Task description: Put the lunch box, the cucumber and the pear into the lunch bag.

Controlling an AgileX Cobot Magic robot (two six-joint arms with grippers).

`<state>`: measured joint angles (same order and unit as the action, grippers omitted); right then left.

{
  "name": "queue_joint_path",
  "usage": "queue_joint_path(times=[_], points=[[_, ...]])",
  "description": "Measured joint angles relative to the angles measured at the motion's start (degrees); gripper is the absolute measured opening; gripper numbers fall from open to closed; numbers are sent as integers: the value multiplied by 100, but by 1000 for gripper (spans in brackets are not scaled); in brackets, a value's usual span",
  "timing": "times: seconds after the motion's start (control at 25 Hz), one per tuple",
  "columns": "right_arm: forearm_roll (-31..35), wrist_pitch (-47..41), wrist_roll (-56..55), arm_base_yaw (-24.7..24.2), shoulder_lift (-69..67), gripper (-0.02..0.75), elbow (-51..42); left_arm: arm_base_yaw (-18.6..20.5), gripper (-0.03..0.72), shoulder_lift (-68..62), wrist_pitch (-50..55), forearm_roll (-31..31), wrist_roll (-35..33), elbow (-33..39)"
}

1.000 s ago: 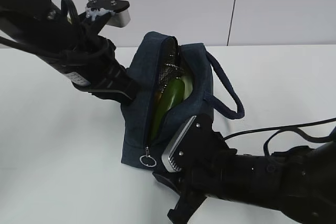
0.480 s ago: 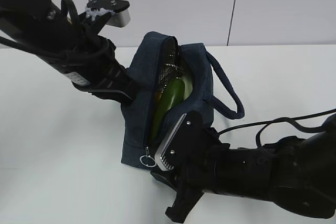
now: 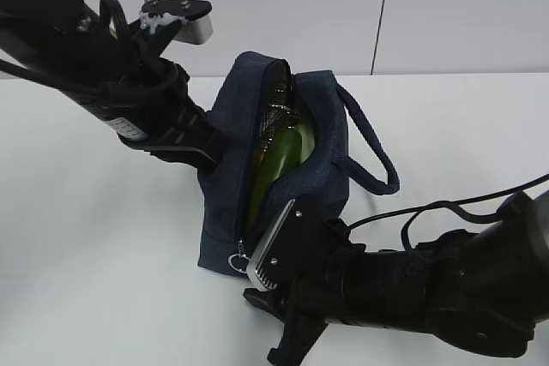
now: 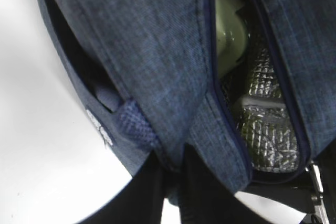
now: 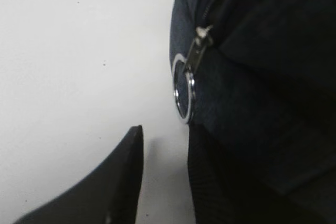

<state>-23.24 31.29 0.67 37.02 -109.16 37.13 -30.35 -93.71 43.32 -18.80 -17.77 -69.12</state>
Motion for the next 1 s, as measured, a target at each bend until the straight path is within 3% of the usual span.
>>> queue_joint_path(times=[0.32,1.0], points=[[300,45,113,0,-33,242,0,0,4,0,0,0,-5,0],[219,395,217,0,-33,238,9,0,4,0,0,-5,-5,0]])
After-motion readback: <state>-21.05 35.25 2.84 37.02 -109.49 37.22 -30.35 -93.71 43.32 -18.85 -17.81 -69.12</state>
